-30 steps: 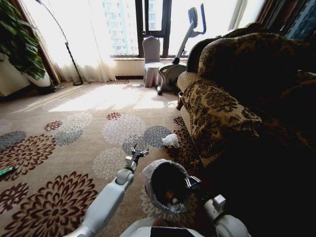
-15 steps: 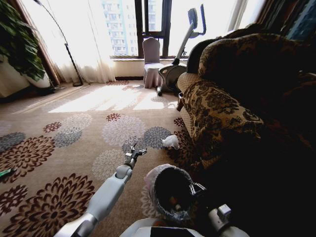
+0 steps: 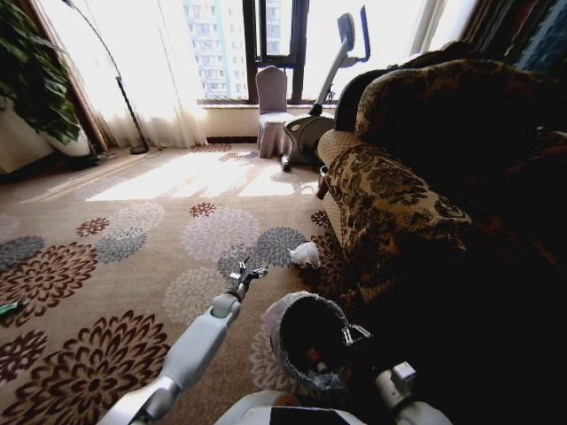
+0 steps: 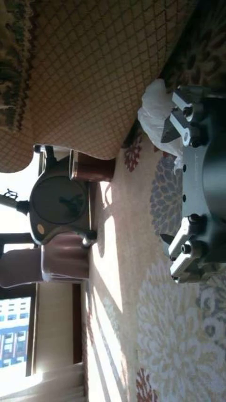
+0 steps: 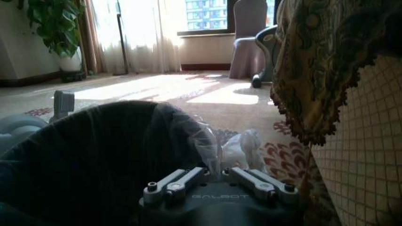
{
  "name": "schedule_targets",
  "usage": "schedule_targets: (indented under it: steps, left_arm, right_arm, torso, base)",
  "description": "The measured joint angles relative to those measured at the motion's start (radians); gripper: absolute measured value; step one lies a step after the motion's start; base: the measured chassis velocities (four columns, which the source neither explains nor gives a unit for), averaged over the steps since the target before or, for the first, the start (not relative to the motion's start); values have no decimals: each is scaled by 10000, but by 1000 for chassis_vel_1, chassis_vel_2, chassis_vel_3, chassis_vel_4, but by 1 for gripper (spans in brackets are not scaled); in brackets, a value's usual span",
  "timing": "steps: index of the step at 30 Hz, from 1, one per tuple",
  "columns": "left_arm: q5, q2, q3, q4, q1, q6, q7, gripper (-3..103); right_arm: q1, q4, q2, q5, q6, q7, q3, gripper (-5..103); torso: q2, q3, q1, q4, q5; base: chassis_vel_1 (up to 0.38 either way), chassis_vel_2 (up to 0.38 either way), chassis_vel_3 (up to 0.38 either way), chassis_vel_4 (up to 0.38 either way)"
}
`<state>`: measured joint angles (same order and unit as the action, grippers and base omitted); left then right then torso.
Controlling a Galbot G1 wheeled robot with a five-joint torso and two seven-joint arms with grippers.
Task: Pick up the trash from the ground and place it into the trash bin.
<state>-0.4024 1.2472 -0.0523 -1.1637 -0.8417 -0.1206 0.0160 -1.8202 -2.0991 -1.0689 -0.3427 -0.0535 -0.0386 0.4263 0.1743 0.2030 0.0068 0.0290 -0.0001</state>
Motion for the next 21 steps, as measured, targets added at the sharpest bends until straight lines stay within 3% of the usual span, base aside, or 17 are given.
schedule_targets:
  steps: [11, 17, 21]
  left_arm:
    - [89, 80, 16, 317, 60, -79, 48, 98]
    - [137, 210, 212, 1161, 192, -93, 141, 98]
    - [-98, 359, 414, 1520, 322, 68, 186, 98]
  right_arm:
    - [37, 30, -138, 131, -396, -207, -250, 4]
    - [34, -32, -206, 133, -327, -259, -321, 4]
    - [-32, -103, -242, 236, -296, -241, -332, 4]
  torso:
    - [0, 3, 3, -3, 1]
    - [0, 1, 1, 5, 0]
    - [0, 0, 0, -3, 0]
  base:
    - [-167, -89, 155, 94]
    - [39, 6, -17, 5]
    - [0, 0, 0, 0]
